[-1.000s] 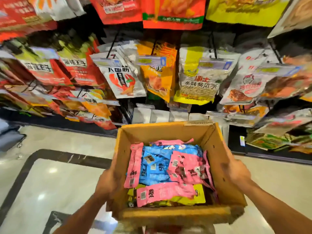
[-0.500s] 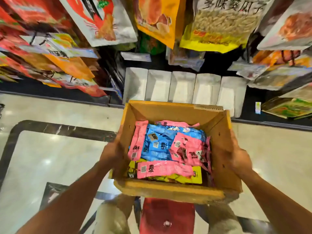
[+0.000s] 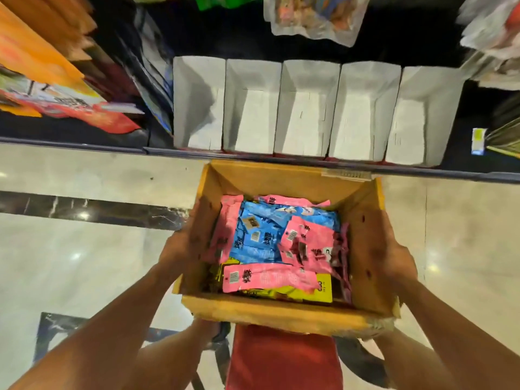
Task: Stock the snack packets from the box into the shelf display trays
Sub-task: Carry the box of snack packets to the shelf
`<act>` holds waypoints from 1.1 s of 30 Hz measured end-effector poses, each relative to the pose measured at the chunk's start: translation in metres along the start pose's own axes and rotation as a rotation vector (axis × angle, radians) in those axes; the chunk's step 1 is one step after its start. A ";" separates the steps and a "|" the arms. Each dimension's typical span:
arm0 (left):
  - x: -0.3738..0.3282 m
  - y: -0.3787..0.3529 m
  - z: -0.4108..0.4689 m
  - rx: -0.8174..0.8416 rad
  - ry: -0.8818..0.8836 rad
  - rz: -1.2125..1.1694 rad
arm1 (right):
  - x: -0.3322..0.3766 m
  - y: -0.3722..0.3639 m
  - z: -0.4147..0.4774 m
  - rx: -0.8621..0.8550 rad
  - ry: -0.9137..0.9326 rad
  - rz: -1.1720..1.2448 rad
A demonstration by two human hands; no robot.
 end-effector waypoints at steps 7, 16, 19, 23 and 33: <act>0.038 -0.025 0.050 -0.005 0.039 0.000 | 0.009 -0.032 0.038 -0.040 0.010 0.027; 0.046 -0.023 0.079 -0.067 -0.111 0.044 | 0.021 -0.038 0.063 -0.138 0.082 0.068; 0.046 -0.024 0.092 -0.104 -0.159 0.034 | 0.029 -0.036 0.077 -0.160 0.106 0.088; 0.045 -0.022 0.105 -0.141 -0.190 0.018 | 0.036 -0.040 0.093 -0.193 0.127 0.107; 0.061 -0.043 0.103 -0.213 -0.356 -0.032 | 0.038 -0.057 0.086 -0.292 0.227 0.087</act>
Point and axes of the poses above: each hand's wrist, its own z-axis towards the middle knuckle, its own y-axis out of the back of the hand, x = y × z, the point moved 10 cm from there along z, towards the middle knuckle, and after that the axes turned 11 degrees about -y, right-handed, at the moved point
